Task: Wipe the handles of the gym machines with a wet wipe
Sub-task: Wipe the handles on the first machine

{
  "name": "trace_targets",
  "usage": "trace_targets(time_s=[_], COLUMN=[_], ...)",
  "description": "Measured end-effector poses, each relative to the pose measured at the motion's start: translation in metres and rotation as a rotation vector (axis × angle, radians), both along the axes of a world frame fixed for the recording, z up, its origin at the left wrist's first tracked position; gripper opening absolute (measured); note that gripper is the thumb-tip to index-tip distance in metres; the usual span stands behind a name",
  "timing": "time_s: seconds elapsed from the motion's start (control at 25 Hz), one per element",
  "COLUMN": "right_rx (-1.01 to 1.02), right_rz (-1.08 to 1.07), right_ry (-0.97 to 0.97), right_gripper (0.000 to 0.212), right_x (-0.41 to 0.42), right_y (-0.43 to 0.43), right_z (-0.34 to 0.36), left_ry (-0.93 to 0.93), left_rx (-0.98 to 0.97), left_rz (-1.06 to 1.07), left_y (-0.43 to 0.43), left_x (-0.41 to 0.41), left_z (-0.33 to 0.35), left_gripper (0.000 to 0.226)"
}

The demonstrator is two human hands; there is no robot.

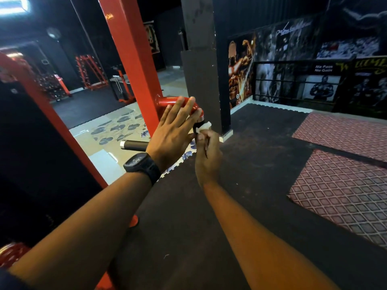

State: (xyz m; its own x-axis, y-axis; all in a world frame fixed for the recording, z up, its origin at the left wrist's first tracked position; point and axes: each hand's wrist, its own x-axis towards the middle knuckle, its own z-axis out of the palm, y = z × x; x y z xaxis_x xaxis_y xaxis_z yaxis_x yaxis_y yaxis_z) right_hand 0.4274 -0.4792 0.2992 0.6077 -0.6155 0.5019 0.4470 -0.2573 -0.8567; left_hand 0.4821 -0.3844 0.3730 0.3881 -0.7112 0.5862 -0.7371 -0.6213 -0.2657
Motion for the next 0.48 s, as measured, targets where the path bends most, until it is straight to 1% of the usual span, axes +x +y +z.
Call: trace_targets(time_s=[0.04, 0.08, 0.16, 0.24, 0.32, 0.4, 0.48], right_rx=[-0.002, -0.006, 0.003, -0.002, -0.011, 0.024, -0.01], right_rz=[-0.043, -0.084, -0.12, -0.104, -0.12, -0.132, -0.152], right_ry=[-0.018, -0.019, -0.008, -0.021, -0.024, -0.021, -0.078], right_gripper=[0.04, 0.039, 0.046, 0.047, 0.049, 0.05, 0.048], right_x=[0.005, 0.008, 0.01, 0.01, 0.019, 0.024, 0.022], right_y=[-0.001, 0.0, 0.008, 0.017, 0.015, 0.013, 0.015], right_z=[0.001, 0.003, -0.002, -0.006, -0.001, 0.003, -0.001], left_ry=[-0.022, -0.045, -0.085, -0.107, -0.102, -0.083, -0.087], left_rx=[0.019, 0.035, 0.056, 0.067, 0.091, 0.131, 0.169], left_rz=[-0.002, -0.007, -0.028, -0.059, -0.086, -0.082, -0.072], left_y=[0.001, 0.002, 0.005, 0.009, 0.01, 0.011, 0.013], left_x=[0.004, 0.008, 0.014, 0.018, 0.024, 0.032, 0.039], left_z=[0.0, 0.001, 0.003, 0.006, 0.012, 0.019, 0.023], left_gripper=[0.07, 0.072, 0.075, 0.073, 0.071, 0.074, 0.077])
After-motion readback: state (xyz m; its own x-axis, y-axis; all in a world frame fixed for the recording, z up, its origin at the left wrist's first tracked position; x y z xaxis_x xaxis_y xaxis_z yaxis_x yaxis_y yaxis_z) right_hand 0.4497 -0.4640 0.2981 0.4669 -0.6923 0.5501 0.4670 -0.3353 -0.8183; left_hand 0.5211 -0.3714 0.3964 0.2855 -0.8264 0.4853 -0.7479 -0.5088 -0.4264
